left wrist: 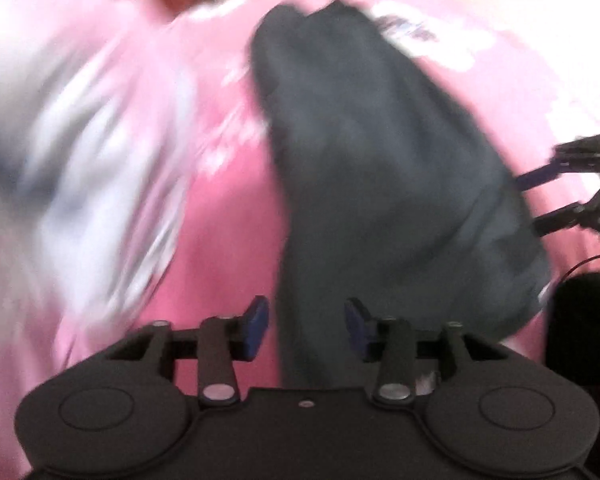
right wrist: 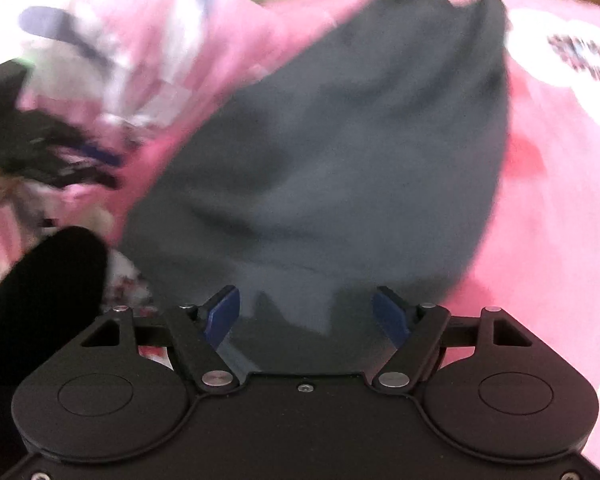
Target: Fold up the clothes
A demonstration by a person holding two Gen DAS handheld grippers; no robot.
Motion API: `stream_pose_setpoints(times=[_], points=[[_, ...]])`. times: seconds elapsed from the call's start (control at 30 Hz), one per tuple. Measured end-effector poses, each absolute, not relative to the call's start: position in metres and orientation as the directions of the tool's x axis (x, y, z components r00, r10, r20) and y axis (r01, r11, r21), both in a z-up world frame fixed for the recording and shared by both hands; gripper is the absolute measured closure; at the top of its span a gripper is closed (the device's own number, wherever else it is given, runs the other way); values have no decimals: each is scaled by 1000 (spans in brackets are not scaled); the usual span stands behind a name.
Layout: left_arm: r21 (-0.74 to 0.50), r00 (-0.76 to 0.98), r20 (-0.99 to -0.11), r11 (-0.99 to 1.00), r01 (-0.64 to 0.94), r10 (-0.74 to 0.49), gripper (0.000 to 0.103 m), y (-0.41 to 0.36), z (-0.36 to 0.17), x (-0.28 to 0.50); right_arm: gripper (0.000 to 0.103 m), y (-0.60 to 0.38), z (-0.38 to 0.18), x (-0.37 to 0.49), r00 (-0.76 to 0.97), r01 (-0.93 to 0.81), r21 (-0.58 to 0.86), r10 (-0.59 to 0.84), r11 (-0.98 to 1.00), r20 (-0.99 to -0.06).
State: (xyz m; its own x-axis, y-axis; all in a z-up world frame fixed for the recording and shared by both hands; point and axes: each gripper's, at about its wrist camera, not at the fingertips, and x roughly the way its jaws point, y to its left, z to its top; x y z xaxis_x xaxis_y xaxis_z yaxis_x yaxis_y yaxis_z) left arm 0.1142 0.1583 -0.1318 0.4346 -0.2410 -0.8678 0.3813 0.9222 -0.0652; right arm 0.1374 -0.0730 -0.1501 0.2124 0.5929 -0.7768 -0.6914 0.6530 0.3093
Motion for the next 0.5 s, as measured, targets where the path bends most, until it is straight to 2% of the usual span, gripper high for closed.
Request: stream_pose_setpoints(times=[0.17,0.27,0.4,0.5], points=[[56,478,-848,860,508,-227,50,104,-183,159,29,-41,-172,181,342,-641,318,631,698,-696],[27,423,-877,857,514,-226,49,127,-195,158,29,-33,-200,197,312,-578,344,590,740,-745],[-14,249,-958,895,446,-139,43,175,-189,133,26,-36,-198,173,224,-672,293,565,680,-794],[-37,99,-992,916,400,-84,52,195,-170,130,26,-41,-185,169,103,-697,313,522,645,-847]])
